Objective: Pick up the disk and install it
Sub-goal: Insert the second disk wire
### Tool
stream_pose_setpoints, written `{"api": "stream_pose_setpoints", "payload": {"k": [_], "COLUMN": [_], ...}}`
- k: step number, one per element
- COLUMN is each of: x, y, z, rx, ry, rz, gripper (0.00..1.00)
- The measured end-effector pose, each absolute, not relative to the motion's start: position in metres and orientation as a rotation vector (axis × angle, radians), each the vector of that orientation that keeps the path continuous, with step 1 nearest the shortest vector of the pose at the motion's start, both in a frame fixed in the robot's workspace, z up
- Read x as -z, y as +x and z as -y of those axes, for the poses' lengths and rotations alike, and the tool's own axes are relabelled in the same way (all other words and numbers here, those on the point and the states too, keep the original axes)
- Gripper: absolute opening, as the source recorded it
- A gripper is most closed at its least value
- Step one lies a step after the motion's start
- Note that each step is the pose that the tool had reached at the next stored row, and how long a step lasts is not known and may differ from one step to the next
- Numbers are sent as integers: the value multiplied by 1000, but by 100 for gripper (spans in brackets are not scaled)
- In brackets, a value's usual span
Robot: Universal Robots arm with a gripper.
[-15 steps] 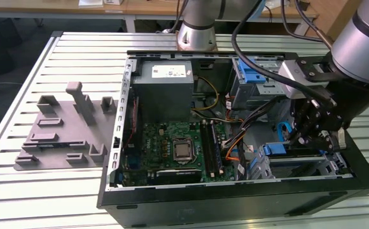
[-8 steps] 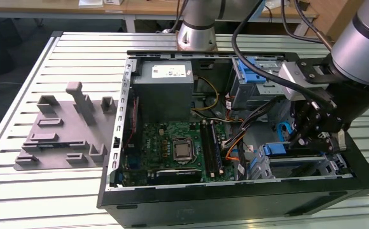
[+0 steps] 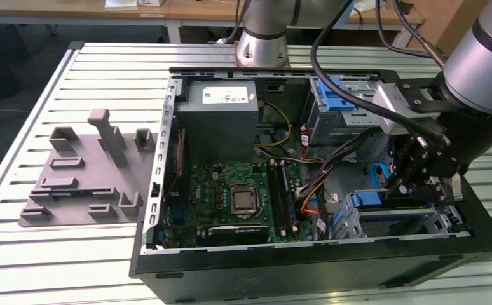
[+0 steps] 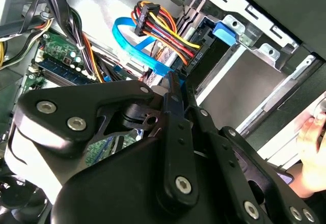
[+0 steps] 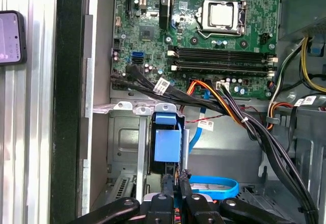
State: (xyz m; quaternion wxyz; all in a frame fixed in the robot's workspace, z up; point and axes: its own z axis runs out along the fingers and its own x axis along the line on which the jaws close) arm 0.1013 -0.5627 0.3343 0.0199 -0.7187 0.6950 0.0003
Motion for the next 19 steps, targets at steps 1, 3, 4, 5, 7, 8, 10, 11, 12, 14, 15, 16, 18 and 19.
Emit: {"api": "stream_pose_setpoints", "payload": {"k": [1,3,4,5,7,8,10,11,12,14,15,16,18,19], "x": [-334,-334,-333,-333,-332,-331,-330,-330,-330,-330,-330,-330,-332,-333], "y": [101,101,101,101,101,101,101,101,101,101,101,101,101,101], "z": [563,563,564,564,565,565,565,565,565,565,565,565,565,565], "rx": [-1,-2,-3,-3,-4,-4,-4,-4,-4,-4,-4,-5,-5,-5], "ry": [-2230,-2229,-2229,-2228,-2228,-2227,-2227,-2228,-2228,-2228,-2228,-2227,-2228,-2228], "rz": [-2156,-2156,-2156,-2156,-2156,-2156,-2156,-2156,-2156,-2156,-2156,-2156,-2156,-2156], "gripper": [16,16,16,16,16,16,16,16,16,16,16,17,24,24]}}
